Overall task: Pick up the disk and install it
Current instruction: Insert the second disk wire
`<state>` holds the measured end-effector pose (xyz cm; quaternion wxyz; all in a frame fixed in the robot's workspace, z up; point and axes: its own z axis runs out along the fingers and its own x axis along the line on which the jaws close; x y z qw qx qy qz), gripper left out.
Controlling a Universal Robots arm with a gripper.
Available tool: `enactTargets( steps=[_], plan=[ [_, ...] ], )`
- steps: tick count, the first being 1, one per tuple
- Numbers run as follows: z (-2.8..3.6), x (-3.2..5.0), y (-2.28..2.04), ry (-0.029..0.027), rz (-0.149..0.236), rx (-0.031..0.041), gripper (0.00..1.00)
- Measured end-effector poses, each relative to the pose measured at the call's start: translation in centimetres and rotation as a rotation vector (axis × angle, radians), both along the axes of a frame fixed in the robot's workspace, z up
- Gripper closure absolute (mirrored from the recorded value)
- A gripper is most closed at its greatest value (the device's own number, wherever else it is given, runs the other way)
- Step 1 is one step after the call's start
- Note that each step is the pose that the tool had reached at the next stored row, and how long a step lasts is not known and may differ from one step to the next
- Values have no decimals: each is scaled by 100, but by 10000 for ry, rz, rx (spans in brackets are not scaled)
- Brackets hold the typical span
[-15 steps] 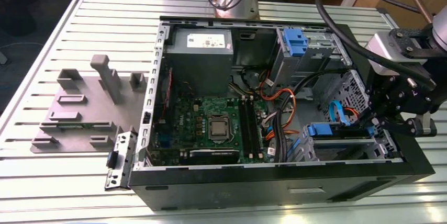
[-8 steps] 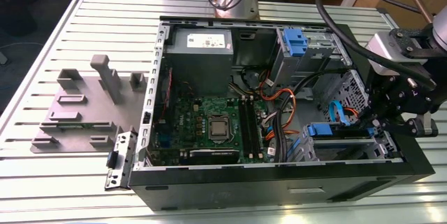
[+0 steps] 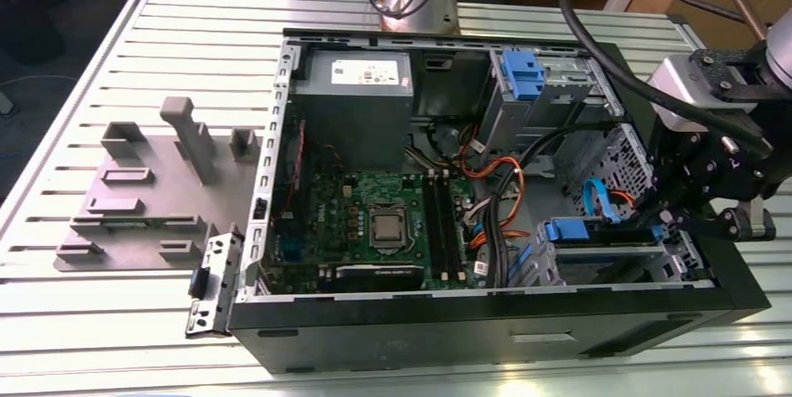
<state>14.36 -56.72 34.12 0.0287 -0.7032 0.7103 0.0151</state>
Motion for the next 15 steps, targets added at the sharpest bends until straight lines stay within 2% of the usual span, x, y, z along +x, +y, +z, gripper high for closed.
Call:
enactTargets(
  steps=[5,6,7,15],
  plan=[
    [0,1,1,0,1,-1,76],
    [0,1,1,0,1,-1,78],
    [0,1,1,0,0,-1,84],
    [0,-7,5,0,1,2,84]
  ],
)
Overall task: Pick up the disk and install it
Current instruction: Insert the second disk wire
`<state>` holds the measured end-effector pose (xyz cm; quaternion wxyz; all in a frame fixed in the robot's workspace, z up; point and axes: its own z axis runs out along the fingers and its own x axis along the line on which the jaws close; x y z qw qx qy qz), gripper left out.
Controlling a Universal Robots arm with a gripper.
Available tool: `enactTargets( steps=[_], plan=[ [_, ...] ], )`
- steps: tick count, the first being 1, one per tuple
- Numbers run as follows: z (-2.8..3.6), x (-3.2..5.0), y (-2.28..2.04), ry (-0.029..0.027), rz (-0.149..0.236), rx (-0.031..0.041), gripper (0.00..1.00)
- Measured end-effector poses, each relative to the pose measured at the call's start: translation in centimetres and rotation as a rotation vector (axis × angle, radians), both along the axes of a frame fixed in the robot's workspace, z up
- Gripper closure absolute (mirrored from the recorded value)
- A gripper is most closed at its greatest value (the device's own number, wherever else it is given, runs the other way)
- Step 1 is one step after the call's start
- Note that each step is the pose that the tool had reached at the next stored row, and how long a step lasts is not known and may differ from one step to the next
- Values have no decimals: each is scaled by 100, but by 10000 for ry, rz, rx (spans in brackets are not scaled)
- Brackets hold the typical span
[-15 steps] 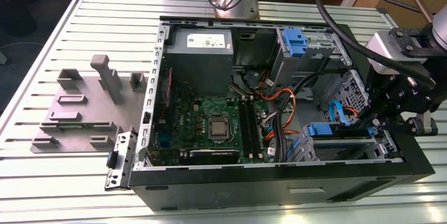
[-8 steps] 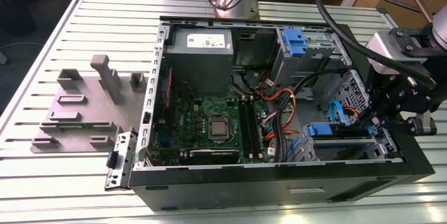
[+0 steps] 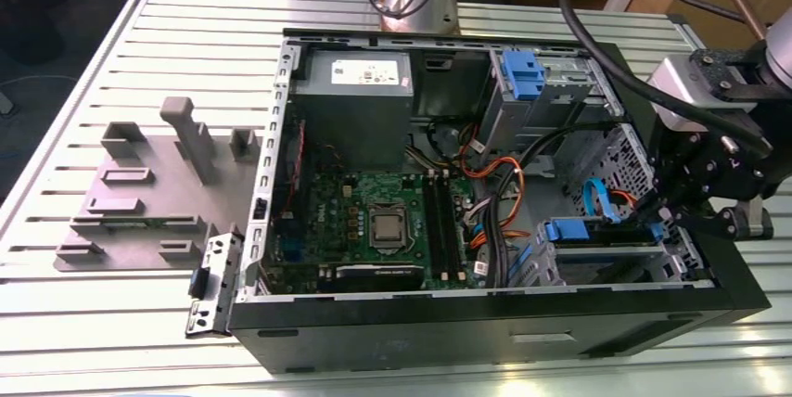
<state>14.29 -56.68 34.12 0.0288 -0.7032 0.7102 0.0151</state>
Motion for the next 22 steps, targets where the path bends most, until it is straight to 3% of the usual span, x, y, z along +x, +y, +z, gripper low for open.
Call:
enactTargets(
  steps=[5,8,9,16,22],
  plan=[
    [-1,-44,7,-14,0,-10,84],
    [1,-48,10,-32,0,-210,84],
    [0,-53,15,-36,0,-235,84],
    [-12,-84,78,-119,16,-304,84],
    [-15,-87,84,-177,34,-373,84]
  ],
)
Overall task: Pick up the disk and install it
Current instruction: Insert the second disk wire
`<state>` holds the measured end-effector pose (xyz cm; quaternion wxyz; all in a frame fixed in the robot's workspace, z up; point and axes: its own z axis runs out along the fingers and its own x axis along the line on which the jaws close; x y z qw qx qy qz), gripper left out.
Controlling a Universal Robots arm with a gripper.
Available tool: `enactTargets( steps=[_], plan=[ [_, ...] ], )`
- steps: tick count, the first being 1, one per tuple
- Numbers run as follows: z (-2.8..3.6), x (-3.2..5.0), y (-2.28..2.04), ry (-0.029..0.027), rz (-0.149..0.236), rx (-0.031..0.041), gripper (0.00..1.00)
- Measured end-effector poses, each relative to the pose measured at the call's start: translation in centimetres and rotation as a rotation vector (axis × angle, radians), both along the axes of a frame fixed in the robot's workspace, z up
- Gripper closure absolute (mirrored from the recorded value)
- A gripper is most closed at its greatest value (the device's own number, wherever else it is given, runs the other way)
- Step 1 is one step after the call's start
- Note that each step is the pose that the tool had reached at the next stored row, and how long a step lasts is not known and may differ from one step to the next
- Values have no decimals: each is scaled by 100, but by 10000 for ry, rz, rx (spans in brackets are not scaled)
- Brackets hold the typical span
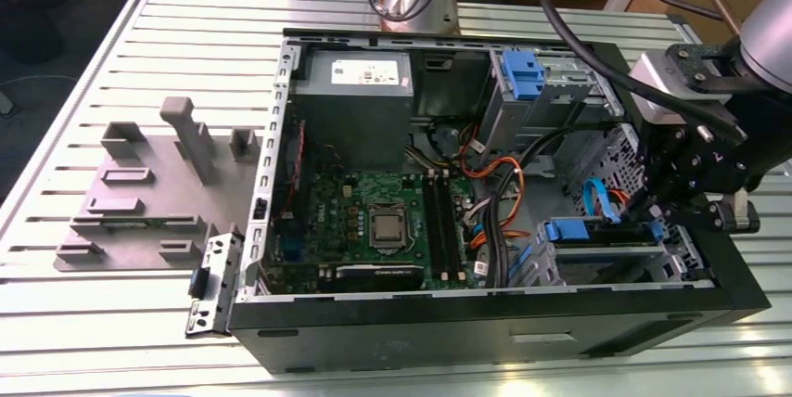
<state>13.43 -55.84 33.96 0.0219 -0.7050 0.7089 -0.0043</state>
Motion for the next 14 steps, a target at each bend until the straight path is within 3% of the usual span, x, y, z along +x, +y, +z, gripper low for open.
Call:
enactTargets(
  steps=[9,14],
  plan=[
    [0,-7,-1,-130,1,-8,84],
    [-1,-12,-14,-232,0,-7,84]
  ],
)
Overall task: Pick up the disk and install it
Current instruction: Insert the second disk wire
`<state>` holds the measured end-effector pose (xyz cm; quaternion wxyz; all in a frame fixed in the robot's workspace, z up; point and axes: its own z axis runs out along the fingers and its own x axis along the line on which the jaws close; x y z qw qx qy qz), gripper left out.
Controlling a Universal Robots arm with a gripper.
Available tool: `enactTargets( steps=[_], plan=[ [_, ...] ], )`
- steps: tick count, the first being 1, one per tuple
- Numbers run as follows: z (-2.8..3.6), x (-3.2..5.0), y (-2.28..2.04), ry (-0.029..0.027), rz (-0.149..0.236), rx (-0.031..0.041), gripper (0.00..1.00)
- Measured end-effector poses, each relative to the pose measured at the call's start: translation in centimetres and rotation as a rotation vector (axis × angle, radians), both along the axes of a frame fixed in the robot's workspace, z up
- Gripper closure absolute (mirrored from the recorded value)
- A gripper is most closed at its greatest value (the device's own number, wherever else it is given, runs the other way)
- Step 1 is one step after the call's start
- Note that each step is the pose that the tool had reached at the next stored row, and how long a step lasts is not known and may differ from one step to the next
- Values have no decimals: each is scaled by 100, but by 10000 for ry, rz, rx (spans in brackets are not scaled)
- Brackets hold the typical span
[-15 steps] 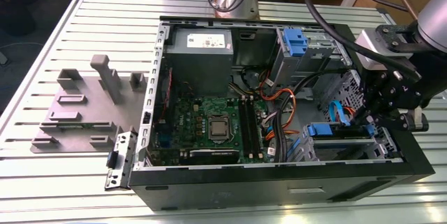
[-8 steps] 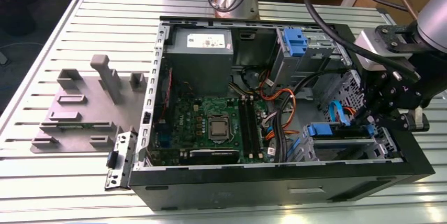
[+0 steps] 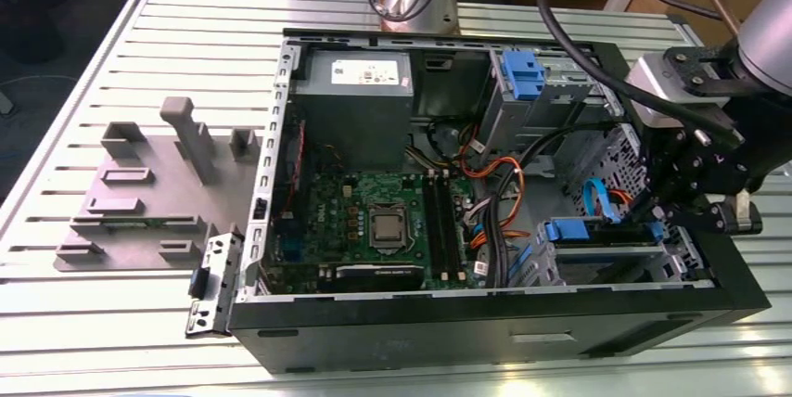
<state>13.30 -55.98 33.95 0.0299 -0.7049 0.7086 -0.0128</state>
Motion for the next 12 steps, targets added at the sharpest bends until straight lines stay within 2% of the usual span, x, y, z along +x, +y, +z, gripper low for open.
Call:
enactTargets(
  steps=[2,8,12],
  plan=[
    [0,-6,-6,-52,1,-1,84],
    [-8,-72,-10,-143,0,2,84],
    [-20,-89,-9,-229,1,0,84]
  ],
)
